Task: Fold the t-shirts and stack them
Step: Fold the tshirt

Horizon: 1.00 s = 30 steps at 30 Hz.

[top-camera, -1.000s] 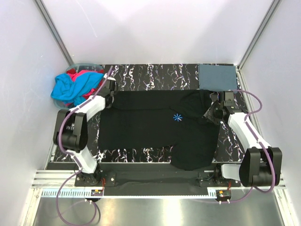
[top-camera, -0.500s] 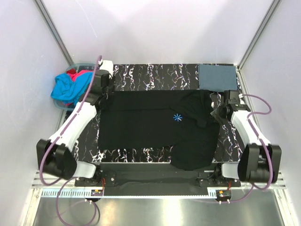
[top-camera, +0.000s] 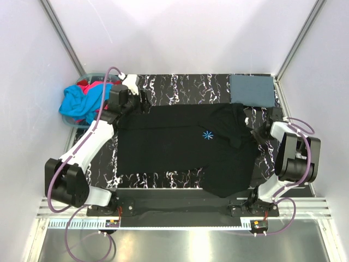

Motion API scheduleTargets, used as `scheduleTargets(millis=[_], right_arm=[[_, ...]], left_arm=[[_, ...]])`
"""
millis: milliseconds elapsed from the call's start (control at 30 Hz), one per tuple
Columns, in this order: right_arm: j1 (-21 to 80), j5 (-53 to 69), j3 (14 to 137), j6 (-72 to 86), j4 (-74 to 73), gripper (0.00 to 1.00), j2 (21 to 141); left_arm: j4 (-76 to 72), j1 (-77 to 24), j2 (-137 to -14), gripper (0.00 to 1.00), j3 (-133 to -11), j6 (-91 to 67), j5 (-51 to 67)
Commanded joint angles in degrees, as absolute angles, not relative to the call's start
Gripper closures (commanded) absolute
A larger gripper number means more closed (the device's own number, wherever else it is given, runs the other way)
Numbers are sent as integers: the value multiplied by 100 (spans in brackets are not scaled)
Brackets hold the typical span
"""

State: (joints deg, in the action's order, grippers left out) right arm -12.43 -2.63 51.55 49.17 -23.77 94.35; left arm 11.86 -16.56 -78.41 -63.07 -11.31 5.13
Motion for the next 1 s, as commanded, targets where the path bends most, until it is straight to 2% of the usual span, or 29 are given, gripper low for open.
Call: scheduleTargets(millis=[0,200,433,600,733,967], right_arm=[[-1547,-448,4693,4782,-2180,66,9625],[-1905,-782,4939,4518,-2627,64,9229],[-2224,-177,5115,4307,-2900,62,8404],[-2005,395,5913,3615,-2804,50,7848],[-1276,36,7029,2946,-3049,45,8593],[-203,-623,9365,1478,-3805,39,10859]], left_arm=[[844,-1652,-7989,34,-6626,-1327,861],[853,-1661,-8515,34,-6996,-1607,1221],[878,-1731,-9517,34,-7609,-1591,1494],[1133,-1723,-10405,34,-7892,-1363,1162],[1502,-1661,-10968,34,-8130,-1309,844],[1634,-1529,-11320,34,-8051,-1319,721]])
